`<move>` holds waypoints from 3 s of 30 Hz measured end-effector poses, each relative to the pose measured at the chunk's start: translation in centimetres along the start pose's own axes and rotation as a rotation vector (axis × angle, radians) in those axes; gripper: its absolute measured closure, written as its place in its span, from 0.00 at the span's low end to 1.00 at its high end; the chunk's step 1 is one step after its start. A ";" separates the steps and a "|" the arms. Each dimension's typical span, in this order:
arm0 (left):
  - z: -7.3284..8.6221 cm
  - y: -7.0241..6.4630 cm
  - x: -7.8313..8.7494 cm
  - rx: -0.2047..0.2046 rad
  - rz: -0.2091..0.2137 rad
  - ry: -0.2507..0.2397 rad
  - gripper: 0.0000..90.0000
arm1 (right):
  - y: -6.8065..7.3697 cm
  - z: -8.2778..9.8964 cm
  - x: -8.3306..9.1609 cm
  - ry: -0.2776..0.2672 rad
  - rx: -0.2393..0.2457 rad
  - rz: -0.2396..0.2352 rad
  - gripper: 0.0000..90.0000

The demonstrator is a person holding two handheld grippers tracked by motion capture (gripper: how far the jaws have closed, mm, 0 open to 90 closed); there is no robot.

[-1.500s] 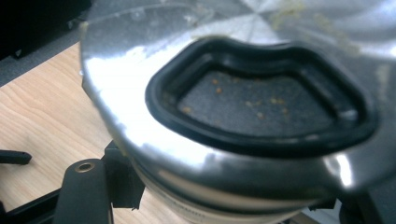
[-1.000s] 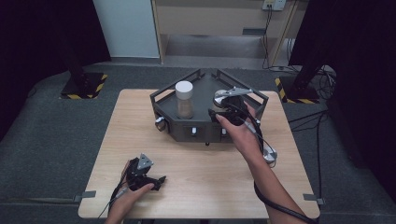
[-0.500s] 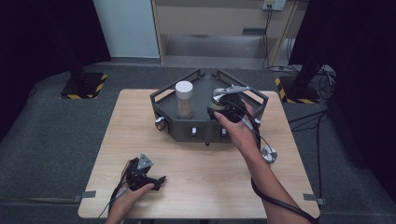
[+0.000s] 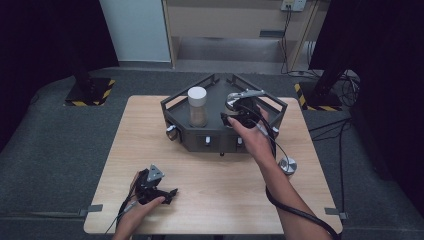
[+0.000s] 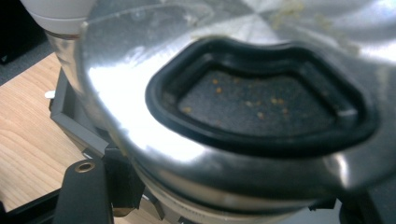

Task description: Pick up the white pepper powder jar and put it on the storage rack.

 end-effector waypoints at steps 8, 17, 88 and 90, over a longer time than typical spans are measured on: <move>0.0 0.0 0.0 0.002 0.000 -0.002 0.00 | -0.3 0.0 -0.9 0.012 -0.003 0.003 0.34; 0.0 0.0 0.0 0.003 0.000 -0.002 0.00 | -0.6 0.0 -1.8 0.023 -0.031 -0.012 0.34; 0.0 0.0 0.0 0.000 -0.001 -0.003 0.00 | -0.5 -0.1 -5.6 0.093 -0.021 0.011 0.34; 0.0 0.0 0.0 0.000 -0.001 -0.003 0.00 | -0.5 -0.1 -5.6 0.089 -0.022 0.006 0.34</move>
Point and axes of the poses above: each handheld gripper's, and its own axes: x roughly backward along the jaws, z roughly out of its underside, y roughly to its left, the point moved 7 cm from there along -x, roughly forward along the jaws, and after that the axes turned 8 degrees about x, right-handed, at the moved point
